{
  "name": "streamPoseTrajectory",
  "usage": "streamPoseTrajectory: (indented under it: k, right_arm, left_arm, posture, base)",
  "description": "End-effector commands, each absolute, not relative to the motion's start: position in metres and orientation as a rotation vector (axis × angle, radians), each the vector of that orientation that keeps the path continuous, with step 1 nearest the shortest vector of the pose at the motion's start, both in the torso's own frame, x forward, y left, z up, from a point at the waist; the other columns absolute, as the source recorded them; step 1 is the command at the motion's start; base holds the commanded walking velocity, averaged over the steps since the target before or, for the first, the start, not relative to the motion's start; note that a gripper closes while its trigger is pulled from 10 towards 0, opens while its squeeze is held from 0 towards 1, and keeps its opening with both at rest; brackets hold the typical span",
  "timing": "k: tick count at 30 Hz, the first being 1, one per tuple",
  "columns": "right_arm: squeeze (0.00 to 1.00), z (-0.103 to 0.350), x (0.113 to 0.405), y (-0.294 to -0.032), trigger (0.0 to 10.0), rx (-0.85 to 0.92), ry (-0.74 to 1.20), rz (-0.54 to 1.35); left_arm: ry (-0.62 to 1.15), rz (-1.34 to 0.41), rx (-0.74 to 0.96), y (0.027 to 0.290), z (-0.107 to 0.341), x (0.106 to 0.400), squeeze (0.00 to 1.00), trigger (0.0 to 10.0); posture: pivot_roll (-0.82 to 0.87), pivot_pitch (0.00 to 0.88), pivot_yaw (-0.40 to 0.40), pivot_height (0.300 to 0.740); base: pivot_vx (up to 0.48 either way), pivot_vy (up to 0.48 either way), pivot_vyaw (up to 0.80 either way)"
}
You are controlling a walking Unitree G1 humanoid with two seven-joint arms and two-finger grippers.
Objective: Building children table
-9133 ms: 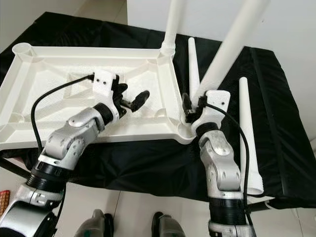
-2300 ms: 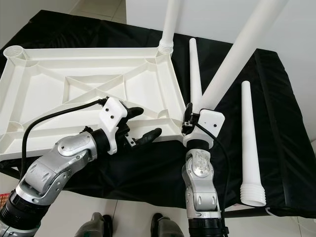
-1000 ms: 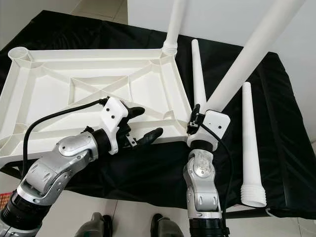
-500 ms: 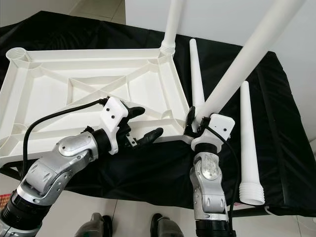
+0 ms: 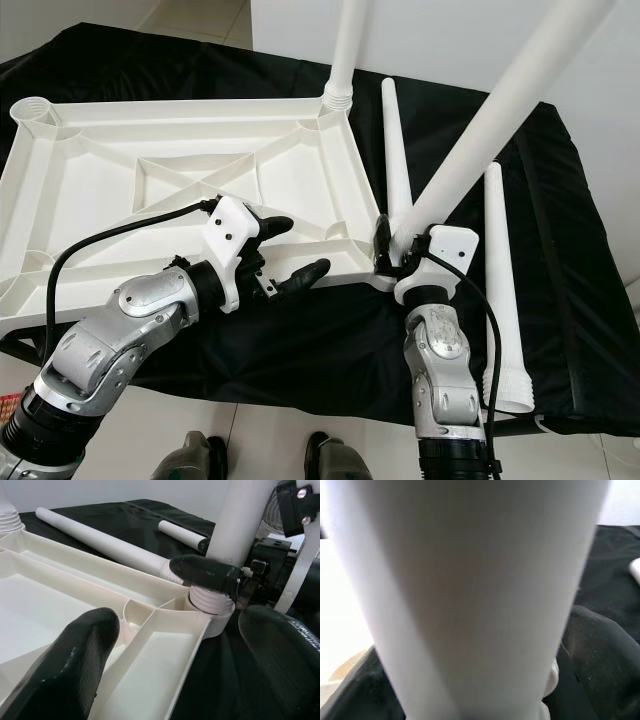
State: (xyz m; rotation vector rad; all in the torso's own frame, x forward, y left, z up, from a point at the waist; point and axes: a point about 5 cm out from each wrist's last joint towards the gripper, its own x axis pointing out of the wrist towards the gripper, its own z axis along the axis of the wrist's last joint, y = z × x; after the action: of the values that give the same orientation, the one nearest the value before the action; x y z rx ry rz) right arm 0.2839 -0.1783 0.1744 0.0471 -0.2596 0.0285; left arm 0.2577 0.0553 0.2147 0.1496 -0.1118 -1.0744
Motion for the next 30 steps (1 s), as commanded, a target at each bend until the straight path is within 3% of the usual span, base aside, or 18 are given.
streamPoseTrajectory:
  k: [1,27,28,29,30]
  right_arm:
    - [0.0,0.163,0.283,-0.183,10.0,0.039,-0.195,0.067]
    - [0.0,0.186,0.285,-0.196,10.0,-0.047,-0.217,0.451]
    - [0.0,0.186,0.285,-0.196,5.9,-0.052,-0.218,0.47]
    - [0.0,0.187,0.285,-0.196,0.0,-0.052,-0.219,0.484]
    - [0.0,0.187,0.285,-0.196,0.0,-0.052,-0.219,0.484]
  left_arm:
    - [-0.117,-1.14,0.152,0.052,0.216,0.251,0.0,10.0]
    - [-0.094,-1.204,0.158,0.049,0.212,0.243,0.0,10.0]
    - [-0.094,-1.202,0.158,0.049,0.212,0.243,0.0,10.0]
    - [-0.095,-1.198,0.157,0.05,0.213,0.243,0.0,10.0]
    - [-0.095,-1.198,0.157,0.05,0.213,0.243,0.0,10.0]
  posture:
    - [0.06,0.211,-0.059,0.74]
    - [0.05,0.216,-0.059,0.74]
    - [0.05,0.216,-0.059,0.74]
    - [0.05,0.216,-0.059,0.74]
    - [0.05,0.216,-0.059,0.74]
  base:
    - [0.0,0.0,0.0]
    - [0.0,0.0,0.0]
    - [0.0,0.0,0.0]
    - [0.0,0.0,0.0]
    - [0.0,0.0,0.0]
